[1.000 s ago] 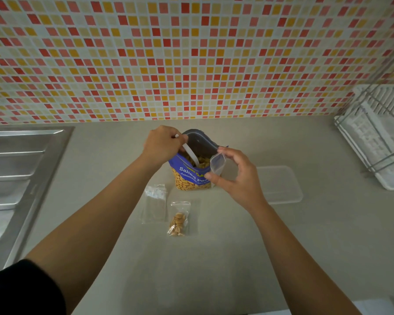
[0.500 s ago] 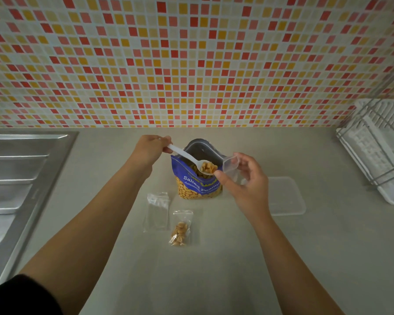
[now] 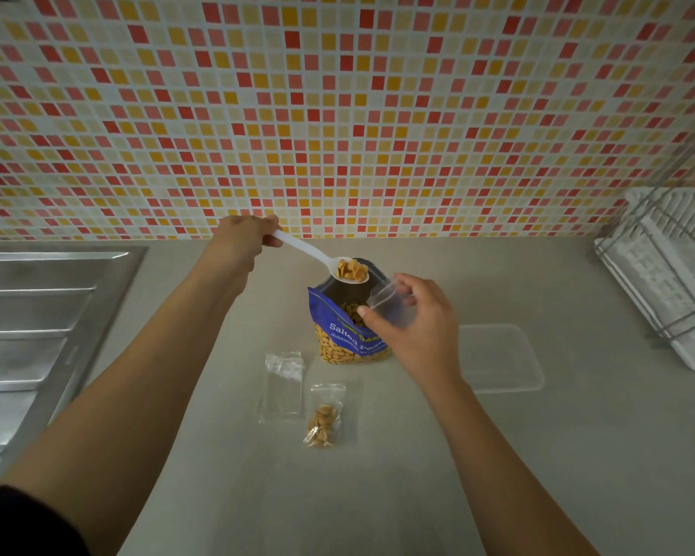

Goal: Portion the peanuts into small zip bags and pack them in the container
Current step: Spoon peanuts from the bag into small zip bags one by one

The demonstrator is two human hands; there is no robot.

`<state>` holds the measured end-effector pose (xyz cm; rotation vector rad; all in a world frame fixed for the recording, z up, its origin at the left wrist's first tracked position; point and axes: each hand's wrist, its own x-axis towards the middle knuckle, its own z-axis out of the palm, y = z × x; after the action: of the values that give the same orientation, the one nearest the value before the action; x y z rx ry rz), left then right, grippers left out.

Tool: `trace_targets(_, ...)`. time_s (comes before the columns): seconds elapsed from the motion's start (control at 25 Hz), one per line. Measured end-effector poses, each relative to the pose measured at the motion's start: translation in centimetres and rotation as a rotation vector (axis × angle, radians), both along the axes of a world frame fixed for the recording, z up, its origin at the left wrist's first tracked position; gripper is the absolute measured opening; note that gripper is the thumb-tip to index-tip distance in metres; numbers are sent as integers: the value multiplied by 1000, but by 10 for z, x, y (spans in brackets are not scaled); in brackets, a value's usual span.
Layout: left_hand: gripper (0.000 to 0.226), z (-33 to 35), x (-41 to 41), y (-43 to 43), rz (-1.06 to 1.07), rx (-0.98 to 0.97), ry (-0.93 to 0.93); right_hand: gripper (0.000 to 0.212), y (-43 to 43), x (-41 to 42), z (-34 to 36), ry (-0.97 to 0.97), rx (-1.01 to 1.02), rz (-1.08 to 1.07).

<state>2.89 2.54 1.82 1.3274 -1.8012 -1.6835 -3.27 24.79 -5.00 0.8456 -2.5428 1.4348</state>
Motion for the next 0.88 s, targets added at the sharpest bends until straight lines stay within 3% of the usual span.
trace_targets(0.36, 25, 26, -11, 28, -112, -226, -18, 53, -15, 2, -1, -32, -19, -11)
trace_targets(0.48, 25, 43, -14, 44, -259, -423, 25, 51, -17, 2, -2, -56, -72, -26)
trace_targets(0.6, 29, 65, -17, 64, -446, -748, -22, 51, -19, 2, 0, -80, -124, -39)
trace_targets(0.68, 28, 81, -14, 66, -434, -878, 22, 52, -18, 0, 0, -124, -157, -42)
trace_targets(0.8, 21, 86, -2, 39, -228, -736, 98, 52, -9, -4, -3, -206, -236, -42)
trace_targets(0.88, 23, 60, 2, 30, -237, -652, 13, 50, 0, -7, -5, -302, -310, -41)
